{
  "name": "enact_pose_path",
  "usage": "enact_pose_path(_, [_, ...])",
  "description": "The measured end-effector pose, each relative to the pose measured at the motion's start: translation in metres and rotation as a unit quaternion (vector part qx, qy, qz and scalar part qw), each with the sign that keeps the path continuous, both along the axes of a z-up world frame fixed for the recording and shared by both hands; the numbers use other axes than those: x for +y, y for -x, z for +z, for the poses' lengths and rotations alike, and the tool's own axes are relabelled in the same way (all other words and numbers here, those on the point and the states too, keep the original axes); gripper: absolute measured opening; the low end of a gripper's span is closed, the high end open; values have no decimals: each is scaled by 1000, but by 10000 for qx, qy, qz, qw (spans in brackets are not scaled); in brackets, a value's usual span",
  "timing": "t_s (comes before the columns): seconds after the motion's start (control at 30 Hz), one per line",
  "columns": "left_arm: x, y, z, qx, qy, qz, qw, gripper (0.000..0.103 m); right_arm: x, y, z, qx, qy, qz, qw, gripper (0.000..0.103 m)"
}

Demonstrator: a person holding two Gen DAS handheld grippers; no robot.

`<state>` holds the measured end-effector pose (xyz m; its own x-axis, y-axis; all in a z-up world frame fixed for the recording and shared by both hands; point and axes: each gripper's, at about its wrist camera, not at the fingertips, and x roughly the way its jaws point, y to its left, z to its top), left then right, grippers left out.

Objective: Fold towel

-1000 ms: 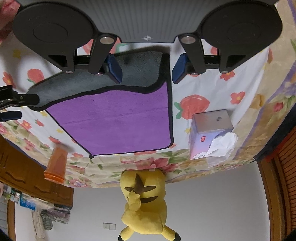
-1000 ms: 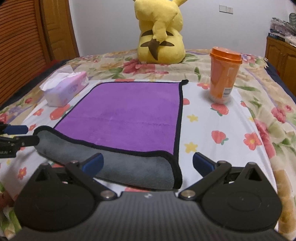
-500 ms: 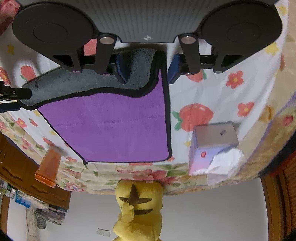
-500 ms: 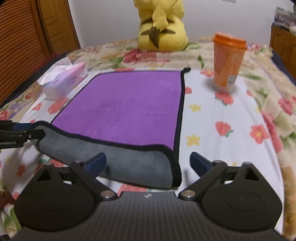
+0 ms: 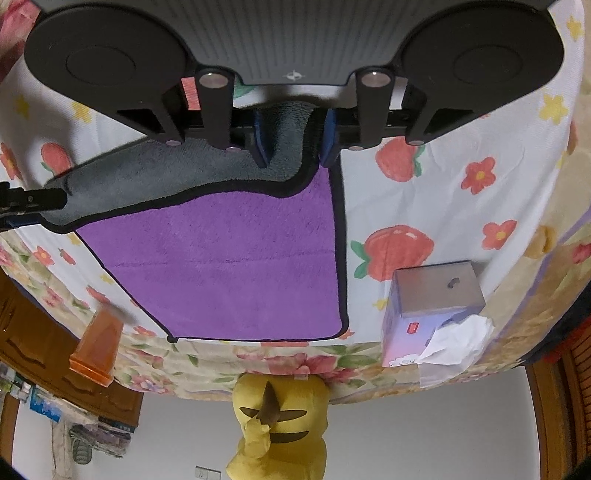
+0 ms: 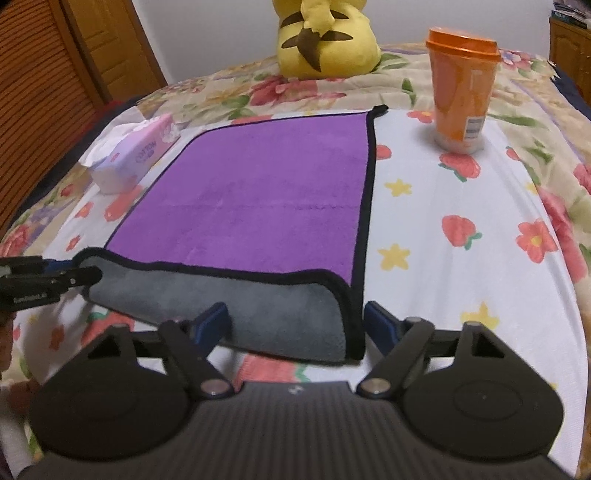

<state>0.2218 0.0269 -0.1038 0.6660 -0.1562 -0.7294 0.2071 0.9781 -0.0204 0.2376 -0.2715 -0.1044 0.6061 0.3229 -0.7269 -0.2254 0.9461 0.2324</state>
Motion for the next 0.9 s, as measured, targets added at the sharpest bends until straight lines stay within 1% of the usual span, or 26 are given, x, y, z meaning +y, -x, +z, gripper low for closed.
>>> enact_pose_path(0.07, [0, 0, 0, 6, -1, 1, 10000, 31, -1, 0, 0, -6, -15, 13, 10000, 67])
enact_pose_path(0.1, [0, 0, 0, 10, 7, 2, 10000, 28, -1, -1, 0, -3, -14, 17, 10000, 66])
enact_pose_path(0.13, [0, 0, 0, 1, 12, -2, 10000, 22, -1, -1, 0, -6, 5, 23, 10000, 63])
enact_pose_path(0.2, [1, 0, 0, 3, 50, 6, 10000, 18, -2, -3, 0, -7, 42, 21, 10000, 59])
enact_pose_path(0.27, [2, 0, 0, -5, 85, 16, 10000, 16, -3, -4, -1, 4, 102, 0, 9999, 50])
enact_pose_path(0.3, [2, 0, 0, -1, 99, 20, 9999, 15, -4, -5, -2, 12, 143, -18, 9999, 49])
enact_pose_path(0.37, [2, 0, 0, 10, 118, 18, 9999, 13, -5, -5, -3, 31, 157, -21, 9999, 42])
enact_pose_path(0.4, [2, 0, 0, 13, 119, 17, 9999, 13, -5, -5, -3, 30, 171, -16, 9998, 40])
enact_pose_path(0.43, [2, 0, 0, 16, 121, 17, 9999, 12, -6, -5, -3, 23, 201, -15, 9998, 36])
enact_pose_path(0.47, [2, 0, 0, 22, 129, 12, 9999, 12, -5, -5, -3, 13, 231, -10, 9997, 28])
enact_pose_path(0.5, [3, 0, 0, 26, 138, 6, 9999, 11, -6, -5, -3, -1, 262, -2, 9997, 26])
enact_pose_path(0.53, [2, 0, 0, 25, 146, -2, 9999, 10, -6, -5, -3, -8, 292, -2, 9996, 24])
enact_pose_path(0.7, [2, 2, 3, -75, 191, -8, 9998, 10, -5, -6, -3, -109, 472, 28, 9988, 20])
enact_pose_path(0.73, [2, 3, 4, -107, 207, -15, 9997, 9, -4, -6, -3, -123, 477, 38, 9988, 16])
enact_pose_path(0.77, [2, 3, 5, -140, 222, -22, 9997, 9, -4, -6, -3, -142, 494, 53, 9987, 10])
enact_pose_path(0.9, [1, 6, 13, -332, 263, -44, 9991, 9, -6, -7, 1, -278, 497, 37, 9984, 9])
